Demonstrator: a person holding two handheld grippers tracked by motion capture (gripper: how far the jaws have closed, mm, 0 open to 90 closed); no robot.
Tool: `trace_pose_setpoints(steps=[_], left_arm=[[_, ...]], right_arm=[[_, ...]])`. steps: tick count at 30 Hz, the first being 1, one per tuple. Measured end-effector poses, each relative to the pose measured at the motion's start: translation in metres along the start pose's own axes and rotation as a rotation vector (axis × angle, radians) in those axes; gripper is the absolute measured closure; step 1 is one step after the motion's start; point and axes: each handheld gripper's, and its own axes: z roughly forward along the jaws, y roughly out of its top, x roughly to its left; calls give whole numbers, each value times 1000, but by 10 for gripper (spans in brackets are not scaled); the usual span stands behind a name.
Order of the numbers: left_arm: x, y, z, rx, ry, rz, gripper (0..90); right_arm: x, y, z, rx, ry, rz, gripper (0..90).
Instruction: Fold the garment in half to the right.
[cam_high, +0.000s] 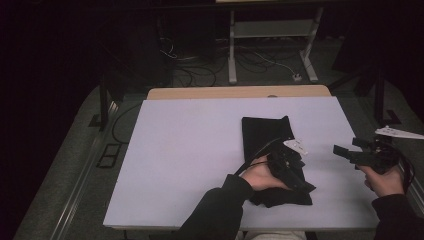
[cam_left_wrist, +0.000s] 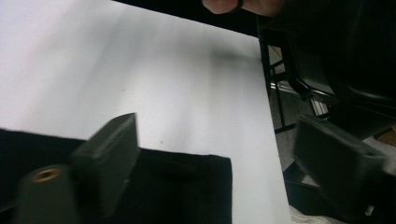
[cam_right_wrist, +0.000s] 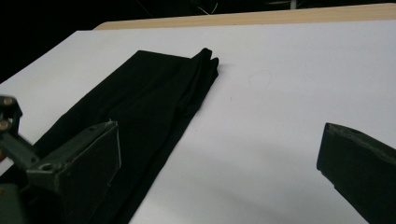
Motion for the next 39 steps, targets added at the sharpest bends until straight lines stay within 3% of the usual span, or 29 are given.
trace_pose_setpoints(steps=[6, 9, 14, 16, 39], left_arm=[[4, -5, -10, -3, 42, -17, 12], [6, -9, -15, -2, 58, -22, 0], [8, -15, -24, -33, 69, -34, 0], [9, -17, -28, -31, 79, -21, 0], [16, -43, -80, -75, 181, -50, 0]], right_arm=[[2, -4, -3, 14, 2, -1, 0], [4, -7, -4, 17, 4, -9, 0], [5, -10, -6, 23, 5, -15, 0], [6, -11, -7, 26, 9, -15, 0], [12, -26, -14, 50, 23, -44, 0]])
